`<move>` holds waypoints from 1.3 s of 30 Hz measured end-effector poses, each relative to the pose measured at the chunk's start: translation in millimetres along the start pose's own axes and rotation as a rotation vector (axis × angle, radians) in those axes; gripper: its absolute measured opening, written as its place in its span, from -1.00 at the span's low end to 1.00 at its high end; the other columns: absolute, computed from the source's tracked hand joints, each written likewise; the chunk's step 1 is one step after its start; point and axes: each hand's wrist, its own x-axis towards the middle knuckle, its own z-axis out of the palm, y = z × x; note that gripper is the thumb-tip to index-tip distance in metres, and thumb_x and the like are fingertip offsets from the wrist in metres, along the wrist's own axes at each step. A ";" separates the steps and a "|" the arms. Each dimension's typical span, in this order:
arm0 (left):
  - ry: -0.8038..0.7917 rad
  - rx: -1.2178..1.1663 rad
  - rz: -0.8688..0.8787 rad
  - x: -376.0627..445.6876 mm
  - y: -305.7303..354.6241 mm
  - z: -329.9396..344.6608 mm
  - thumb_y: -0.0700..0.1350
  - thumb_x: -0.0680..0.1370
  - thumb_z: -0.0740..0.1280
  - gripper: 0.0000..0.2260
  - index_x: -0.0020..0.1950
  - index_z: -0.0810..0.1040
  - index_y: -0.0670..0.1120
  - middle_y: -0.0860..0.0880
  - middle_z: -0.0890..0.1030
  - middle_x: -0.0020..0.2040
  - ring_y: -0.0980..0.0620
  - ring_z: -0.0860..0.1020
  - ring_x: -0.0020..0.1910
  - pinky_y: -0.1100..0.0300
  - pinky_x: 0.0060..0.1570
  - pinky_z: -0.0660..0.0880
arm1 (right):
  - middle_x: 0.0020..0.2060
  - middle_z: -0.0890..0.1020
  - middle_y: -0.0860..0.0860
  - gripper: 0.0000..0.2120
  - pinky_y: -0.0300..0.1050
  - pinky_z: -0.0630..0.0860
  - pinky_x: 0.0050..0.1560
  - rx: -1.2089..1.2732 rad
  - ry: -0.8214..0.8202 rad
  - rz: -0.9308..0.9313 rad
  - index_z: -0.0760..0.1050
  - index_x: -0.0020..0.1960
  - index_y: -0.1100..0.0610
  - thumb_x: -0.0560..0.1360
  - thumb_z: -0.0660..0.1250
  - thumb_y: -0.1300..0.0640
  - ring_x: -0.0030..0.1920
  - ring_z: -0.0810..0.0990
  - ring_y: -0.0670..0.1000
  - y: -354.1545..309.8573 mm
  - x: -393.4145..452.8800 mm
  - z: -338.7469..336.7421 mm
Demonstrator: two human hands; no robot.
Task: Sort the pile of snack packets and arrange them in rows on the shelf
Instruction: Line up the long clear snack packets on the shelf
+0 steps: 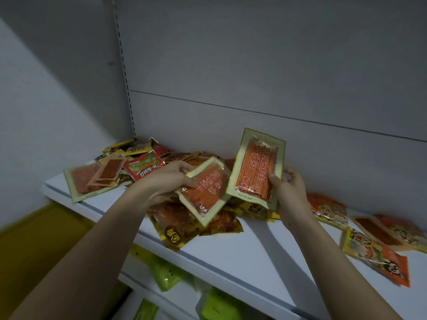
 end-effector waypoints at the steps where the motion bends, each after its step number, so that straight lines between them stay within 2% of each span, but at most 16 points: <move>1: -0.019 -0.070 0.020 -4.2 -4.5 -9.4 -0.39 0.50 0.42 -0.63 0.23 0.48 -0.09 -0.22 0.69 0.06 -0.16 0.70 -0.04 -0.02 -0.02 0.63 | 0.09 0.65 0.12 -0.75 0.19 0.60 0.11 -0.003 0.004 0.014 0.32 0.27 0.10 0.63 0.26 0.24 0.05 0.68 0.13 1.7 -1.4 9.8; 5: -0.039 -0.291 0.103 -5.1 -17.2 -28.3 -0.46 0.49 0.38 -0.59 0.29 0.52 -0.18 -0.17 0.72 0.06 -0.13 0.70 0.02 0.00 0.03 0.64 | 0.06 0.68 0.18 -0.85 0.17 0.61 0.08 0.040 -0.019 0.060 0.44 0.20 0.19 0.65 0.23 0.24 0.04 0.69 0.16 6.1 -4.7 40.1; 7: -0.005 -0.406 0.119 -1.0 -19.8 -28.6 -0.49 0.49 0.35 -0.62 0.28 0.55 -0.23 -0.18 0.71 0.09 -0.11 0.70 0.05 0.02 0.04 0.64 | 0.05 0.69 0.20 -0.80 0.11 0.62 0.01 0.102 -0.057 0.116 0.48 0.23 0.25 0.66 0.19 0.24 0.04 0.70 0.17 10.1 -8.4 51.1; 10: 0.100 -0.597 0.110 8.4 -24.3 -21.9 -0.45 0.49 0.39 -0.63 0.25 0.54 -0.18 -0.14 0.71 0.08 -0.09 0.68 0.05 -0.01 0.02 0.63 | 0.07 0.68 0.22 -0.77 0.03 0.60 -0.12 0.145 -0.095 0.212 0.50 0.24 0.28 0.66 0.17 0.24 0.04 0.69 0.18 20.1 -20.3 69.0; 13: 0.139 -0.759 0.091 13.0 -30.6 -2.7 -0.41 0.49 0.42 -0.54 0.35 0.46 -0.17 -0.14 0.70 0.08 -0.09 0.69 0.05 -0.03 0.02 0.63 | 0.06 0.69 0.21 -0.77 0.05 0.62 -0.05 0.146 -0.105 0.245 0.49 0.26 0.28 0.66 0.17 0.25 0.06 0.69 0.17 32.3 -28.1 85.7; 15: 0.138 -0.780 0.084 14.1 -34.2 12.1 -0.38 0.50 0.44 -0.52 0.38 0.46 -0.16 -0.16 0.70 0.09 -0.13 0.70 0.04 -0.08 0.07 0.64 | 0.05 0.70 0.18 -0.79 0.06 0.62 -0.02 0.152 -0.091 0.258 0.48 0.25 0.25 0.66 0.18 0.25 0.04 0.71 0.14 34.5 -27.9 92.1; 17: 0.109 -0.721 0.109 12.7 -34.7 20.3 -0.35 0.52 0.43 -0.61 0.33 0.52 -0.13 -0.13 0.72 0.06 -0.09 0.71 0.02 -0.02 0.01 0.65 | 0.05 0.70 0.18 -0.81 0.08 0.63 0.00 0.162 -0.071 0.249 0.48 0.23 0.24 0.66 0.19 0.25 0.03 0.71 0.14 32.5 -23.5 92.2; 19: 0.036 -0.665 0.162 11.6 -33.0 18.0 -0.31 0.54 0.43 -0.61 0.35 0.52 -0.11 -0.11 0.71 0.11 -0.07 0.69 0.09 0.04 -0.01 0.63 | 0.05 0.69 0.20 -0.84 0.07 0.63 -0.04 0.154 -0.082 0.238 0.46 0.21 0.23 0.66 0.19 0.26 0.02 0.71 0.15 25.5 -18.8 87.0; 22: -0.142 -0.777 0.190 14.3 -30.0 -6.1 -0.02 0.53 0.45 -0.50 0.44 0.45 -0.10 -0.15 0.62 0.29 -0.17 0.56 0.32 -0.12 0.24 0.52 | 0.01 0.70 0.19 -0.87 0.02 0.64 -0.11 0.077 -0.124 0.208 0.44 0.18 0.20 0.66 0.19 0.27 -0.03 0.72 0.10 11.9 -8.3 71.0; 26: -0.352 -1.065 0.115 24.8 -27.5 -62.7 0.42 0.54 0.12 -0.25 0.48 0.39 -0.13 -0.29 0.51 0.39 -0.32 0.50 0.36 -0.33 0.29 0.44 | 0.04 0.64 0.20 -0.90 0.01 0.64 -0.12 -0.116 -0.215 0.175 0.44 0.15 0.23 0.64 0.21 0.27 -0.08 0.69 0.09 -9.7 8.8 42.7; 29: -0.445 -0.832 -0.002 37.6 -29.9 -81.2 0.48 0.51 0.10 -0.16 0.49 0.38 -0.18 -0.33 0.49 0.39 -0.34 0.54 0.31 -0.29 0.16 0.55 | 0.03 0.63 0.17 -0.89 -0.03 0.64 -0.15 -0.295 -0.328 0.168 0.45 0.15 0.19 0.64 0.22 0.26 -0.08 0.68 0.08 -25.3 15.4 28.0; 31: -0.539 -0.582 -0.072 37.7 -27.3 -74.7 0.37 0.49 0.31 -0.22 0.44 0.45 -0.23 -0.35 0.53 0.33 -0.28 0.64 0.16 -0.10 0.01 0.66 | 0.07 0.63 0.18 -0.86 0.00 0.63 -0.06 -0.382 -0.427 0.167 0.46 0.18 0.19 0.64 0.23 0.25 0.00 0.68 0.11 -31.3 18.2 27.2; 33: -0.609 -0.280 -0.082 32.9 -20.6 -61.4 0.17 0.45 0.51 -0.42 0.30 0.60 -0.22 -0.30 0.63 0.18 -0.13 0.70 -0.01 0.07 -0.09 0.67 | 0.08 0.62 0.17 -0.88 -0.01 0.62 -0.03 -0.439 -0.505 0.148 0.48 0.15 0.20 0.64 0.23 0.26 0.03 0.67 0.11 -32.9 18.7 34.2; 34: -0.619 -0.125 -0.072 31.4 -17.5 -54.7 0.05 0.46 0.53 -0.57 0.22 0.66 -0.19 -0.25 0.68 0.11 -0.08 0.70 -0.05 0.11 -0.09 0.66 | 0.08 0.62 0.17 -0.89 -0.02 0.62 -0.05 -0.438 -0.523 0.146 0.48 0.14 0.21 0.64 0.23 0.26 0.04 0.67 0.11 -31.5 18.9 38.8; 36: -0.597 0.078 -0.031 29.3 -14.2 -44.4 -0.10 0.50 0.49 -0.70 0.19 0.65 -0.19 -0.23 0.68 0.13 -0.07 0.70 -0.02 0.07 0.02 0.64 | 0.09 0.62 0.16 -0.89 -0.03 0.63 -0.12 -0.402 -0.480 0.119 0.47 0.14 0.21 0.63 0.25 0.24 0.03 0.68 0.11 -28.3 19.1 48.1; 39: -0.434 -0.001 -0.004 28.6 -9.9 -39.7 -0.20 0.57 0.40 -0.79 0.19 0.63 -0.18 -0.27 0.67 0.15 -0.15 0.68 0.04 -0.07 0.17 0.59 | 0.07 0.62 0.13 -0.82 -0.10 0.59 -0.21 -0.283 -0.198 -0.007 0.45 0.21 0.21 0.62 0.27 0.27 -0.04 0.66 0.05 -28.5 28.3 51.0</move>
